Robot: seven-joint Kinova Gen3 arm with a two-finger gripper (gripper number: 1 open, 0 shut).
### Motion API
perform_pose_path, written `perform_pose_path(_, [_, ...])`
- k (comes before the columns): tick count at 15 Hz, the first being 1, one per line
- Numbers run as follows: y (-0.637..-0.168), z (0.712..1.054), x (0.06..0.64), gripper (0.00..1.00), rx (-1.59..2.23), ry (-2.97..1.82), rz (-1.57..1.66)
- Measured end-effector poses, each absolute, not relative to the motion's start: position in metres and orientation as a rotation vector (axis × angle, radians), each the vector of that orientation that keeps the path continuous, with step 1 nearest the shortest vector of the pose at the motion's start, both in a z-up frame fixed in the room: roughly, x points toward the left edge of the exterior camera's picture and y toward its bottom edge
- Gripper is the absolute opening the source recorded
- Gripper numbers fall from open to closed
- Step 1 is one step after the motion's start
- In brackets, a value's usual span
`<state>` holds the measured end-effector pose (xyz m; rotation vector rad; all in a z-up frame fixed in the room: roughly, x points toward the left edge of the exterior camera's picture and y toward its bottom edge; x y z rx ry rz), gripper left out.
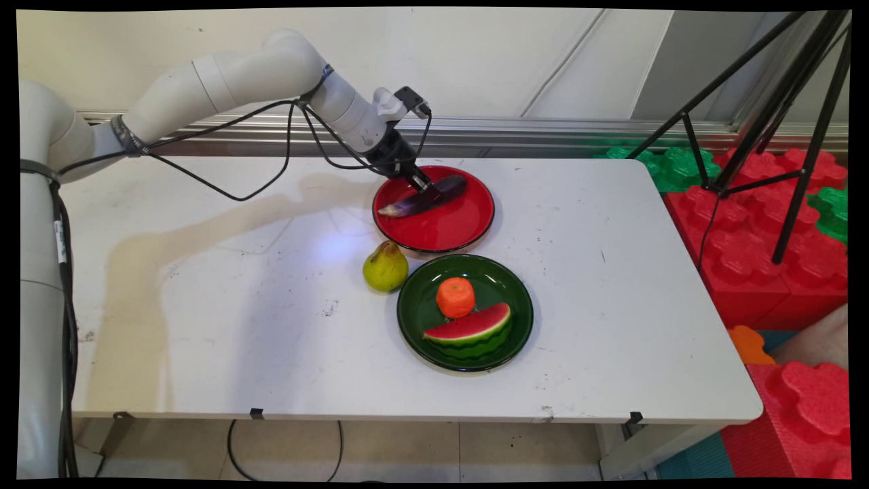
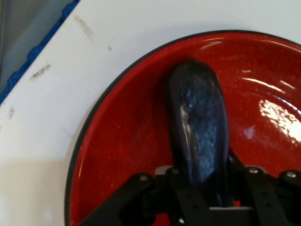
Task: Place the picked object on the table
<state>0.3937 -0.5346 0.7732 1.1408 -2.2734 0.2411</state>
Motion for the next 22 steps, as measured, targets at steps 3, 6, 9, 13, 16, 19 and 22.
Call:
perform_pose_path(3, [-0.535,0.774,0.394,0.00,1.142,-2.272,0.239])
perform_pose_path(6, [-0.534,0.776,0.395,0.00,1.142,-2.270,0.241])
perform_pose_path(9, [-0.532,0.780,0.397,0.00,1.136,-2.268,0.244])
perform_pose_path(13, [-0.524,0.791,0.401,0.00,1.118,-2.258,0.257])
perform_pose_path(16, [-0.515,0.803,0.405,0.00,1.098,-2.250,0.268])
perform_pose_path(19, [-0.501,0.818,0.412,0.00,1.069,-2.245,0.280])
perform_pose_path(22, [-0.479,0.840,0.424,0.00,1.029,-2.244,0.295])
